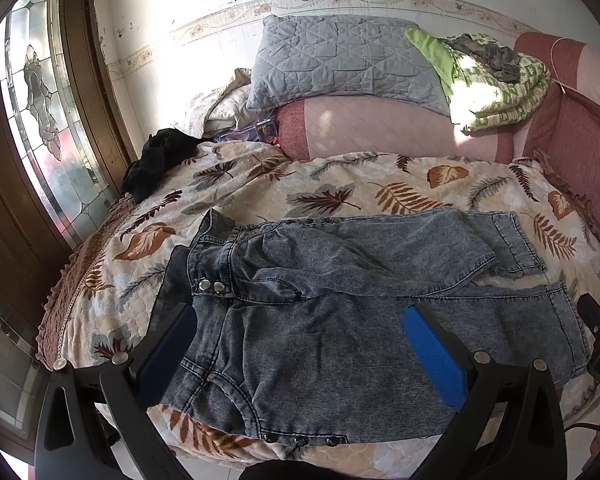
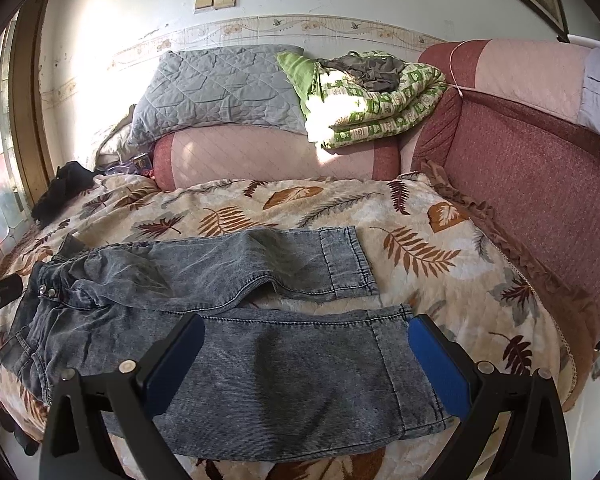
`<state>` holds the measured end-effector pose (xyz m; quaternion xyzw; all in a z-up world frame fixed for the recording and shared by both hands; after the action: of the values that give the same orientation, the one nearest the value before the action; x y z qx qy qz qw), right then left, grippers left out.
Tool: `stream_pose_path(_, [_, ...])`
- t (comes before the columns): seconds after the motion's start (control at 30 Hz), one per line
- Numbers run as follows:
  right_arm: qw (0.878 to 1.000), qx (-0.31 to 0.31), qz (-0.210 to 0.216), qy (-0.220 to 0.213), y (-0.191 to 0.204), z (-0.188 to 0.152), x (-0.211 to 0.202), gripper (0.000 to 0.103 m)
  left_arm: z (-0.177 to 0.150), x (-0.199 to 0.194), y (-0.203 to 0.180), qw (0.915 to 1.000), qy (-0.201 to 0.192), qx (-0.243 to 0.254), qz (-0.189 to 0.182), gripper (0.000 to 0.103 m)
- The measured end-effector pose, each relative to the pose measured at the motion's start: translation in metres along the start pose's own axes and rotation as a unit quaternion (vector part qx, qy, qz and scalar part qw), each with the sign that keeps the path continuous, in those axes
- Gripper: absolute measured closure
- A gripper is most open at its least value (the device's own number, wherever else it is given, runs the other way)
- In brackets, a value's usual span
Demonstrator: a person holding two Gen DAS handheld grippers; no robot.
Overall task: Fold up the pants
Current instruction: 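Move both grippers over the grey jeans toward the waistband and leg hems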
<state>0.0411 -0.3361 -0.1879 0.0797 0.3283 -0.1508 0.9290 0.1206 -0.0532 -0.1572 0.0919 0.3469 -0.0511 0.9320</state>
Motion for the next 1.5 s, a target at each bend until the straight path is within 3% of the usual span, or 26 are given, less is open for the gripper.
stream_pose_path(0.47, [1.000, 0.018, 0.002, -0.002, -0.002, -0.002, 0.004, 0.000, 0.001, 0.004, 0.006, 1.0000, 0.003, -0.004, 0.001, 0.000])
stream_pose_path(0.7, [0.996, 0.021, -0.032, -0.083, 0.000, -0.010, -0.006, 0.000, -0.003, 0.007, 0.012, 1.0000, 0.002, -0.005, 0.007, 0.000])
stream_pose_path(0.97, [0.990, 0.069, -0.015, -0.124, 0.001, -0.034, -0.013, 0.000, -0.005, 0.010, 0.015, 0.9998, 0.001, -0.005, 0.017, 0.000])
stream_pose_path(1.2, [0.987, -0.052, -0.057, -0.144, 0.030, -0.055, -0.015, 0.000, -0.003, 0.012, 0.020, 0.9997, -0.001, -0.008, 0.023, 0.000])
stream_pose_path(1.33, [0.985, -0.055, -0.057, -0.151, 0.032, -0.061, -0.017, 0.000, -0.003, 0.012, 0.021, 0.9996, -0.001, -0.009, 0.027, 0.000])
stream_pose_path(1.5, [0.989, -0.012, -0.058, -0.137, 0.012, -0.065, -0.013, 0.000, -0.004, 0.012, 0.022, 0.9996, -0.001, -0.010, 0.028, 0.000])
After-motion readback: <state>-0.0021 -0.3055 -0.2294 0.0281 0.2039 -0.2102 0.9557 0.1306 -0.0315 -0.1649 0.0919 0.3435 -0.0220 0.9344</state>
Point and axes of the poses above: each gripper's, at about its wrist camera, not at the fingertips, and x roughly the way its jaws point, y to its left, z to its top, the point moved 10 cm from there along x, roughly the way its jaws point
